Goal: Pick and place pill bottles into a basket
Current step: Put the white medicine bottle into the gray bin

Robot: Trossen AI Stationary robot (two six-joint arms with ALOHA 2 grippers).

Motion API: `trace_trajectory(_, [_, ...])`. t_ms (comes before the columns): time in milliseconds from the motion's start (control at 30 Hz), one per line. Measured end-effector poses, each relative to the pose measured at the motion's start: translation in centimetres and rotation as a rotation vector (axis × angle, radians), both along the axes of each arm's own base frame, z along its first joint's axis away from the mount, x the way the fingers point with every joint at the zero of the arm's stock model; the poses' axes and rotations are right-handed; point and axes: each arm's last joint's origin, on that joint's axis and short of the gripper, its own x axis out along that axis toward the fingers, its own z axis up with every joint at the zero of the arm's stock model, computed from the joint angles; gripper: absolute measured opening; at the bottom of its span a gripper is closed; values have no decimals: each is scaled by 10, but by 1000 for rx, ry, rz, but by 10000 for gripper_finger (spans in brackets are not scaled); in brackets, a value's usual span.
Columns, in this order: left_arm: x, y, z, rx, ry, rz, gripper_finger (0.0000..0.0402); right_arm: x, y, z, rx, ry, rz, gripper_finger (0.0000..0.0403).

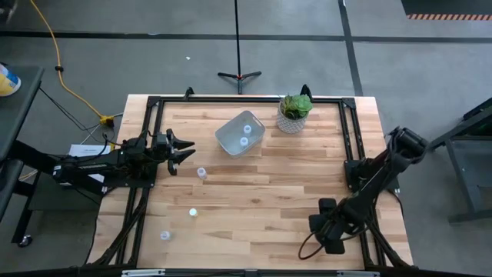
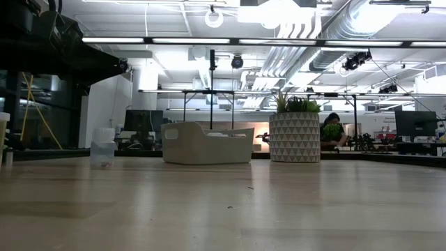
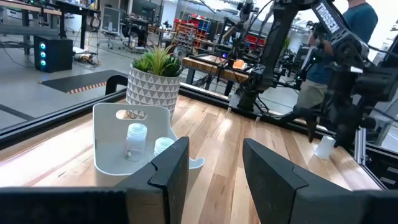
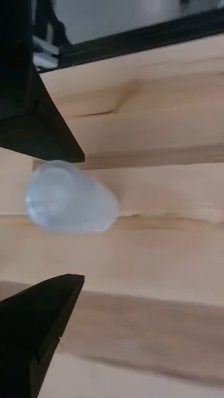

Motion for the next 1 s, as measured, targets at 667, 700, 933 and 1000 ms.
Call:
trace_trajectory(667, [0, 0, 0, 0, 0, 0, 184, 5, 5, -8, 51, 43, -47, 239])
trace_trajectory(700, [0, 0, 0, 0, 0, 0, 184, 5, 5, -8, 52, 44, -49, 229])
trace_trajectory(933, [0, 0, 0, 0, 0, 0, 184, 15, -3, -7, 79, 52, -90, 143])
trace_trajectory(1000, [0, 0, 0, 0, 0, 0, 184, 22, -8, -7, 97, 48, -117, 132])
